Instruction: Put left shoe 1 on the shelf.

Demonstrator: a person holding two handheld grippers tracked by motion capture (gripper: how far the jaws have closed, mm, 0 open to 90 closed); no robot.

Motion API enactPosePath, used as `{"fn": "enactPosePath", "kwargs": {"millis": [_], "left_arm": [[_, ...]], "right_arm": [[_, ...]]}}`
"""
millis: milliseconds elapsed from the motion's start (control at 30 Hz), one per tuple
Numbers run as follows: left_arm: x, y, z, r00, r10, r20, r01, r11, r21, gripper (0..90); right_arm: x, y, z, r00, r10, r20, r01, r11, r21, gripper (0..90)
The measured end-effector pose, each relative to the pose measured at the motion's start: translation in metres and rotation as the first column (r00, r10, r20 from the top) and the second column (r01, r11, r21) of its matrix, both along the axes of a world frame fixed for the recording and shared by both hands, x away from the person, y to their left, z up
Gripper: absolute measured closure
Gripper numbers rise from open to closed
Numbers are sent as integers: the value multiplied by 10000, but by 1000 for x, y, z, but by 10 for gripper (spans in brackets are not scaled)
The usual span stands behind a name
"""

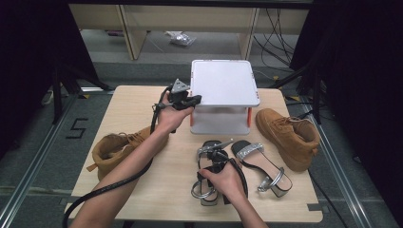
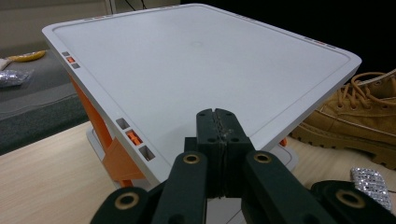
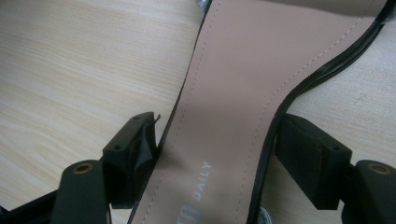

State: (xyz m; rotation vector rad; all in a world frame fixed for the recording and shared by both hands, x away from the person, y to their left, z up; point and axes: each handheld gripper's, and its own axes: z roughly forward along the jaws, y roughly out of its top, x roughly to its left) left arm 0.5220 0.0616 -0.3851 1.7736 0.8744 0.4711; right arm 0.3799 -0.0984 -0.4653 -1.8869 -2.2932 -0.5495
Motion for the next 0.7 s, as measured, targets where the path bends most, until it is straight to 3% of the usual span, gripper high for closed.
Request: {"fn": "enactPosePath", "kwargs": {"millis": [100,133,200,233,267,300,333,367,433,467,700], "left_arm": [[0,0,1,10000,19,-49,-19,10000,11,889],[0,-1,1,10000,18,-58,-18,10000,9,890],[1,-1,1,10000,26,-89,-26,10000,39,891],[1,-1,1,10000,19,-74,-19,10000,84,891],[1,-1,2,10000,25,-73,-24,9999,100,891],[1,-1,2,10000,29,-74,-28,9999,105,891],[1,-1,1,10000,29,-70,-28,9999,100,892],[1,-1,1,10000,24,-81,-24,10000,89,892],[1,-1,2,10000,22,-79,-21,10000,94,892],[1,-1,2,10000,25,-86,-24,10000,92,892],[1,-1,2,9999,3,-158,-1,9999,113,892]], "right_arm": [[0,1,4,9993,-145,-336,136,9996,-265,334],[0,0,5,9995,-41,-318,30,9994,-345,344],[1,-6,4,9972,732,159,-720,9953,-650,365],[0,-6,7,9982,554,-218,-568,9960,-689,376],[1,-10,5,9947,1026,55,-1019,9917,-780,385],[-1,-9,8,9966,795,-202,-808,9936,-791,395],[-1,-13,8,9938,1110,-88,-1113,9896,-913,404],[2,-20,4,9776,1978,726,-1854,9712,-1498,412],[0,-22,7,9803,1907,517,-1814,9724,-1470,424],[1,-25,8,9732,2213,624,-2084,9637,-1666,424],[2,-31,8,9651,2564,538,-2446,9553,-1662,419]]}}
